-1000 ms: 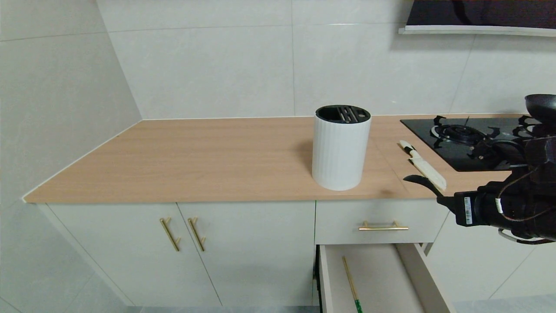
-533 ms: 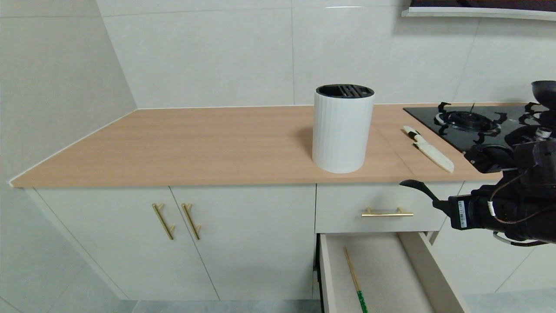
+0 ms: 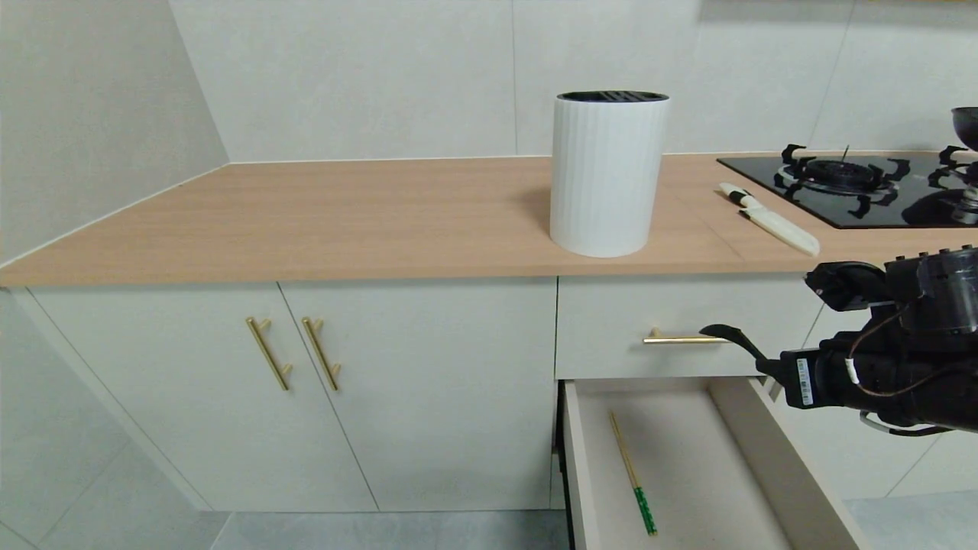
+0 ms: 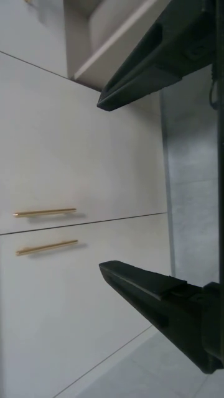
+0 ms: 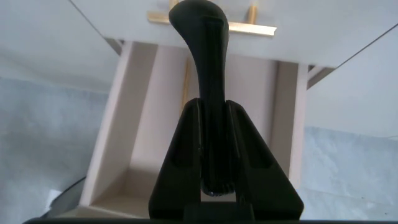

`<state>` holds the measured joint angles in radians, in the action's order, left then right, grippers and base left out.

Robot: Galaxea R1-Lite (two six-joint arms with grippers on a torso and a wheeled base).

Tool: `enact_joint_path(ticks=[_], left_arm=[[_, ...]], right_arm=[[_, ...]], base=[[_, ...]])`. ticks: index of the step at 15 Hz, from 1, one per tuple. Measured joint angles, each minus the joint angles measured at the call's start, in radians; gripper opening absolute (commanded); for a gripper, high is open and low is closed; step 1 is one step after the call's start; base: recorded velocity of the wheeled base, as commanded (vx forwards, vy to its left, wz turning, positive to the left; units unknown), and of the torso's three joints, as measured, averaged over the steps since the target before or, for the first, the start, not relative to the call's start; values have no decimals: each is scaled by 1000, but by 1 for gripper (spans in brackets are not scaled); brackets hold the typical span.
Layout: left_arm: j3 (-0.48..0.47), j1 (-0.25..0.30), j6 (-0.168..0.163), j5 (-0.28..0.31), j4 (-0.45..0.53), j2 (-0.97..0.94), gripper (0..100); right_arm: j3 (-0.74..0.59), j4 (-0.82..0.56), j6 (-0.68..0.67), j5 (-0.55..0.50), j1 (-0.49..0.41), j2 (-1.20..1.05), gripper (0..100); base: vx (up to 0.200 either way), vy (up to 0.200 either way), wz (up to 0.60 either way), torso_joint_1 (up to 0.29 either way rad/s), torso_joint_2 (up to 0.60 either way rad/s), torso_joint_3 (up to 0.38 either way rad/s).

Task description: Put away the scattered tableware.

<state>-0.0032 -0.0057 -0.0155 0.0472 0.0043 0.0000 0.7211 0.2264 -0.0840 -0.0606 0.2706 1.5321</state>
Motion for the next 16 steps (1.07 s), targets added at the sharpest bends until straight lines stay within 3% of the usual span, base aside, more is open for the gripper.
enact_joint_path(ticks=[7, 16], left_arm=[[0, 0, 0, 0, 2, 0, 100], [0, 0, 0, 0, 0, 0, 100]], right_arm=[[0, -1, 0, -1, 1, 52, 0], [3, 1, 1, -3, 4, 124, 0]], base=[[0, 0, 0, -115, 433, 302], [0, 0, 0, -8, 30, 17]])
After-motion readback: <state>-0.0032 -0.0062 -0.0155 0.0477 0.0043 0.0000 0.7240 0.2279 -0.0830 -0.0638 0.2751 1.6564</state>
